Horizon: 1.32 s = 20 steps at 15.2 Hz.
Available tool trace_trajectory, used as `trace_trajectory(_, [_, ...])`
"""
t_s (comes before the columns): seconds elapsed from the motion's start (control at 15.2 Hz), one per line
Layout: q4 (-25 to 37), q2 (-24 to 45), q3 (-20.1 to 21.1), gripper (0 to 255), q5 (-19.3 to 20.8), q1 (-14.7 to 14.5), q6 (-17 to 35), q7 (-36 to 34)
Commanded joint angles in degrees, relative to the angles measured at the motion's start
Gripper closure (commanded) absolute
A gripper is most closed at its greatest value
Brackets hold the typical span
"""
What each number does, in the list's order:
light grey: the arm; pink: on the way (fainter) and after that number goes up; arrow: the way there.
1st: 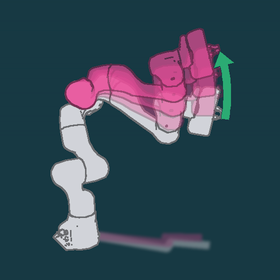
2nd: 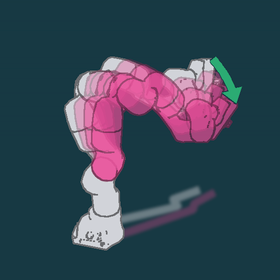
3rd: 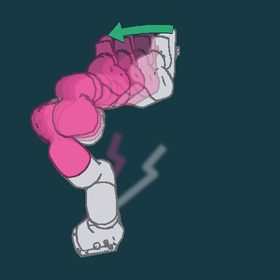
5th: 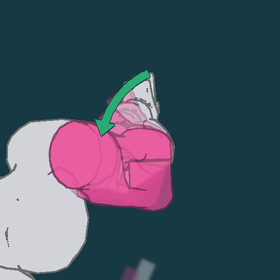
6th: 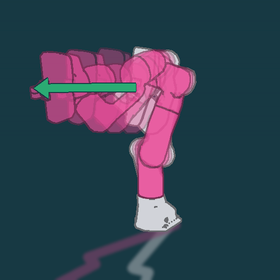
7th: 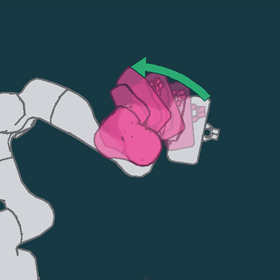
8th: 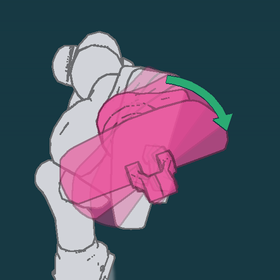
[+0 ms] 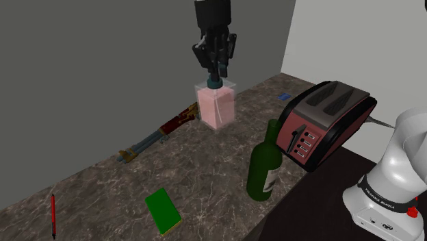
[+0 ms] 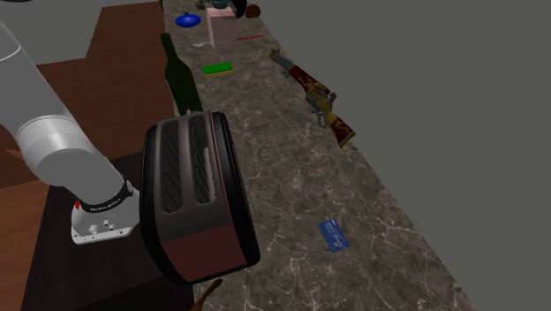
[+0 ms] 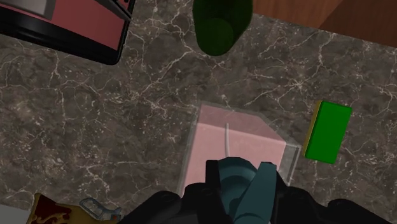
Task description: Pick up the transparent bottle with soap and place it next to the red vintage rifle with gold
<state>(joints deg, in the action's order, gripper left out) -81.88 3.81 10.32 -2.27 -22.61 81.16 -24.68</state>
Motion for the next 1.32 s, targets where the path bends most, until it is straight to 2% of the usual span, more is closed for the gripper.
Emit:
trace_trajectory(0.0, [-2.5,-0.7,-0.01,255,-0.11,0.02,1.87,0.06])
trace_trajectory(1.25, [-20.18,-3.07,-0.11,255,-0.53,0.15,17.17,1.01])
